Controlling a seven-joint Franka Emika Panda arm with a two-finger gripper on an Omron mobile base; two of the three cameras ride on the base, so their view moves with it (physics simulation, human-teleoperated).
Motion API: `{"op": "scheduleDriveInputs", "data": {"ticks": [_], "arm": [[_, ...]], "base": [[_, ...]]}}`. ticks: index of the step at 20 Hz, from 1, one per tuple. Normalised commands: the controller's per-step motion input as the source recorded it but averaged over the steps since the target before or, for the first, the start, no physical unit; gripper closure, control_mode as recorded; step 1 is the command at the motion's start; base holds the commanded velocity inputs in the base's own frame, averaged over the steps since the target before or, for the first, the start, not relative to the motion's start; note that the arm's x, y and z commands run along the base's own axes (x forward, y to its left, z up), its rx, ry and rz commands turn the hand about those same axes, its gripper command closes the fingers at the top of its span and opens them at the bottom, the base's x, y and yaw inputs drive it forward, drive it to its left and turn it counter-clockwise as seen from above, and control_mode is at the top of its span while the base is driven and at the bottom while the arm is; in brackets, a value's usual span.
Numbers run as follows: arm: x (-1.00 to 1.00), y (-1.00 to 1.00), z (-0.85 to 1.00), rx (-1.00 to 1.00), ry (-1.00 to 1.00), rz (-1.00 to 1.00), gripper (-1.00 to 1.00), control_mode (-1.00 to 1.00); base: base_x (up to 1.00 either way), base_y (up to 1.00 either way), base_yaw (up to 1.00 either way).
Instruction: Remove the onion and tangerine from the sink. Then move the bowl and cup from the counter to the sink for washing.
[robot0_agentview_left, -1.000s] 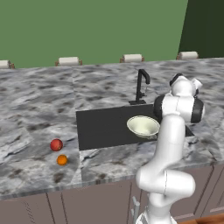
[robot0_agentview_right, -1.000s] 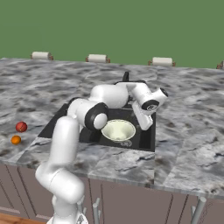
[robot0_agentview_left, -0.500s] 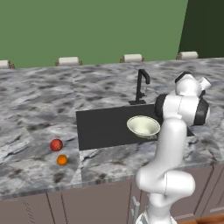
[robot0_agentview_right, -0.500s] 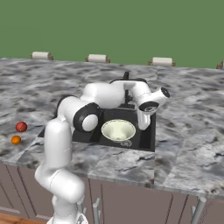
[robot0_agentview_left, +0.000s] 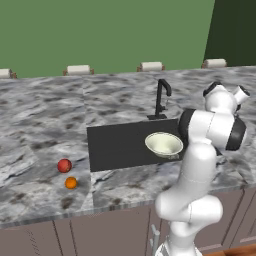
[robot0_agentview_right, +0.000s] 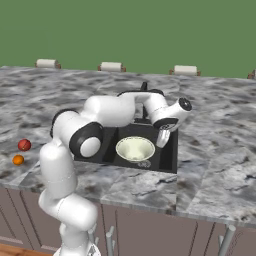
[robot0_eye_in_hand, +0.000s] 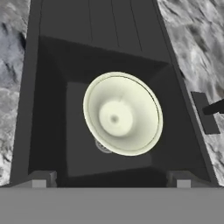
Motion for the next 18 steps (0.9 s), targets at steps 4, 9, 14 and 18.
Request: {"op": "scheduleDriveInputs", "data": {"ticks": [4,9,14,18], "arm": [[-0.15,-0.17,0.22,-0.06,0.06,-0.34,-1.00,-1.00],[-0.14,-0.11,0.19,-0.07,0.05,-0.32,-1.00,-1.00],[-0.12,-0.14,0.16,-0.06,0.03,-0.30,-1.00,-1.00],[-0.22,-0.19,0.11,0.00,0.00,-0.26,-1.00,-1.00]], "base": [[0.00,0.00,0.00],[0.00,0.00,0.00],[0.00,0.00,0.00],[0.00,0.00,0.00]]}}
